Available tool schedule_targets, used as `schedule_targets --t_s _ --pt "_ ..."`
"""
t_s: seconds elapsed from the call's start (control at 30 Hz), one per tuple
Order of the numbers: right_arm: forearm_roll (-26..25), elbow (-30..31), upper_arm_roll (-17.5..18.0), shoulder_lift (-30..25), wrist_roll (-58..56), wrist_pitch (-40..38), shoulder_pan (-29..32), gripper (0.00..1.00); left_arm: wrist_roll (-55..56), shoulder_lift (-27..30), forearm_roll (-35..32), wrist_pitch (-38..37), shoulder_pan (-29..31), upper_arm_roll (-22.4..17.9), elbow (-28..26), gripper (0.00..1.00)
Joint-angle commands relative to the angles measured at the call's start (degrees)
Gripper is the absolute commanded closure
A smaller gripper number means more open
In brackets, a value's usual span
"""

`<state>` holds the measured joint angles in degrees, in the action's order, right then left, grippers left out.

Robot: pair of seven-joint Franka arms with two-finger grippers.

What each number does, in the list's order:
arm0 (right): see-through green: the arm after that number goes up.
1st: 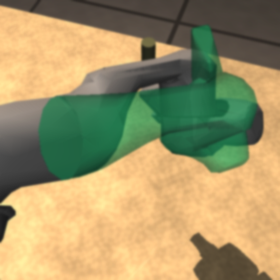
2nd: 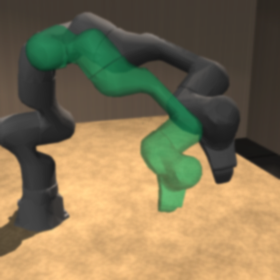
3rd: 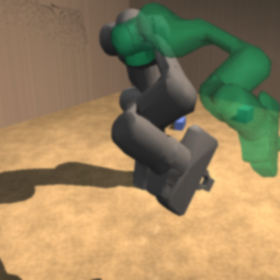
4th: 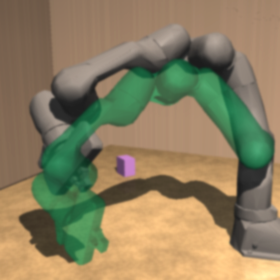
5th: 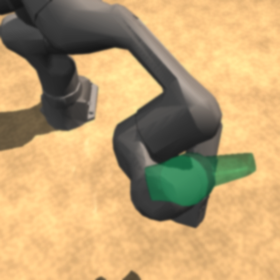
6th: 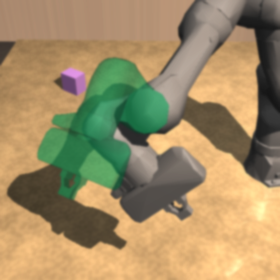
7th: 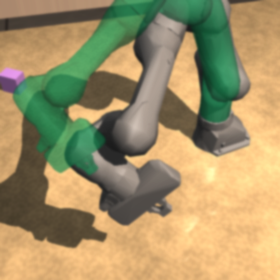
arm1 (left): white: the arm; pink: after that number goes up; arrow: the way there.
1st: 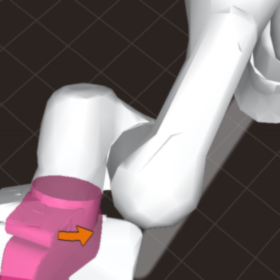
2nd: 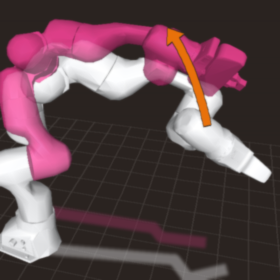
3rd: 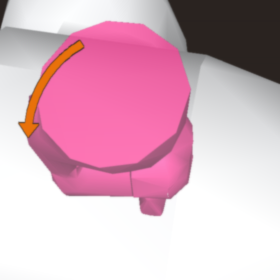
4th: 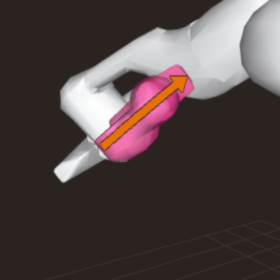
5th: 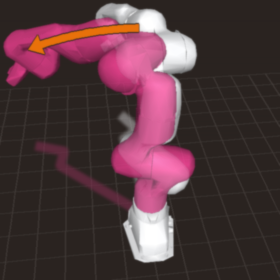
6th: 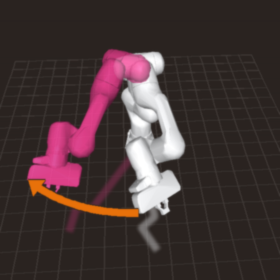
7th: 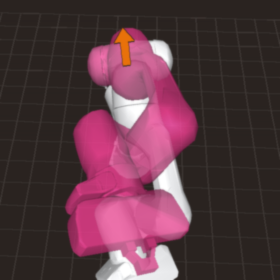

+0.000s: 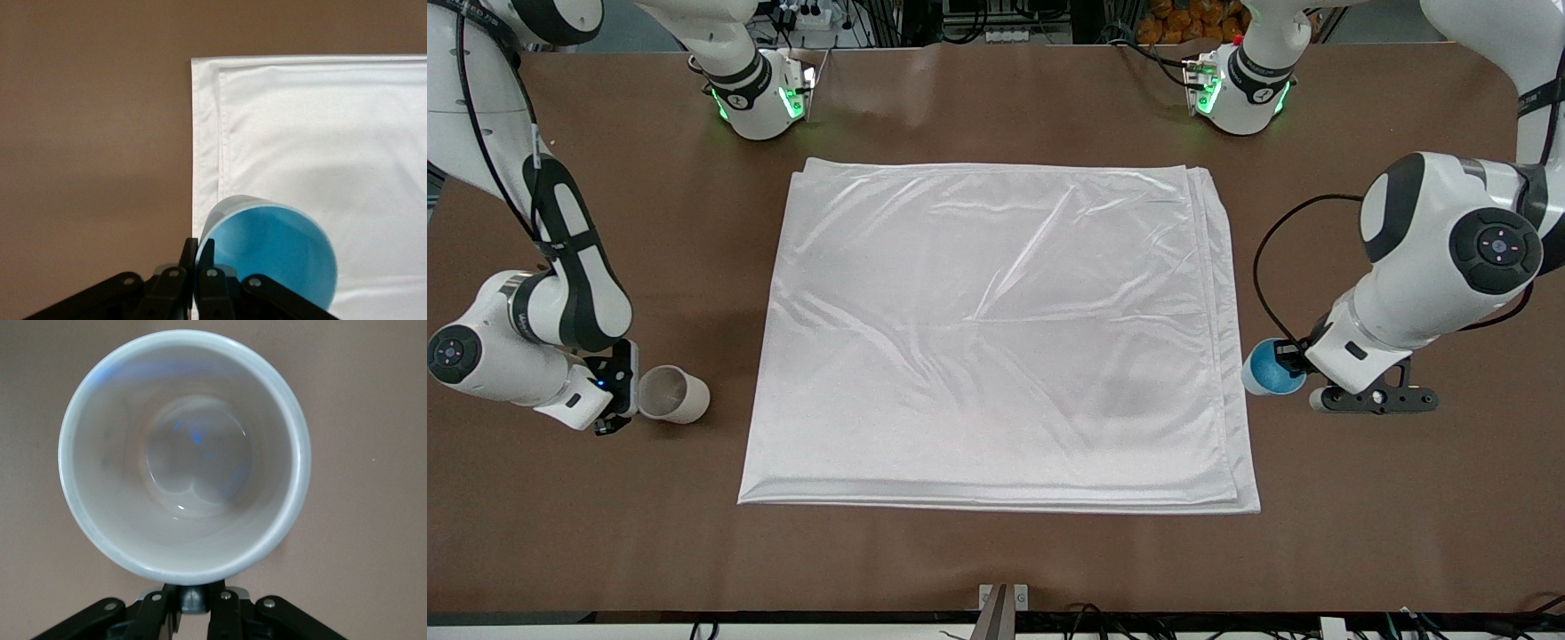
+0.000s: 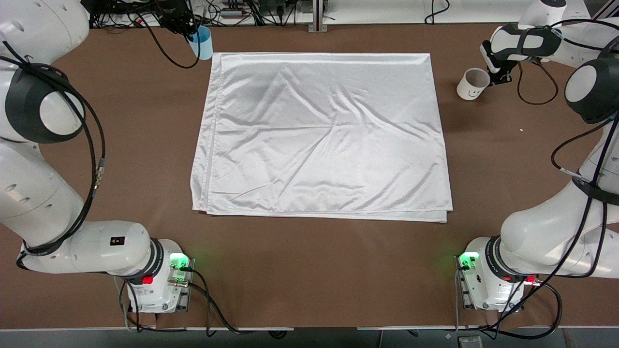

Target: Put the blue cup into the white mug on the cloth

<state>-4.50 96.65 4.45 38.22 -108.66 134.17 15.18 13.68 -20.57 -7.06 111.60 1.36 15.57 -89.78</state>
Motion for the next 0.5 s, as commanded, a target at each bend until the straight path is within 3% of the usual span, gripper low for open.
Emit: schedule_targets --t_s 0.0,0.2,0.47 --pt "2.99 -0.23 0.65 -0.33 -0.85 -0.49 0.90 1.00 2.23 0.27 -0.49 -1.30 -0.22 0.95 0.65 1.00" --pt "6.95 -0.41 0.74 -1.82 -0.76 -2.16 0.82 1.00 2.23 0.62 -0.23 -1.48 -1.80 1.04 0.83 1.00" --pt "7.31 -0.15 0.74 -4.99 4.06 -6.38 -2.60 1.00 2.05 1.50 0.12 -1.48 -1.80 0.87 0.83 1.00"
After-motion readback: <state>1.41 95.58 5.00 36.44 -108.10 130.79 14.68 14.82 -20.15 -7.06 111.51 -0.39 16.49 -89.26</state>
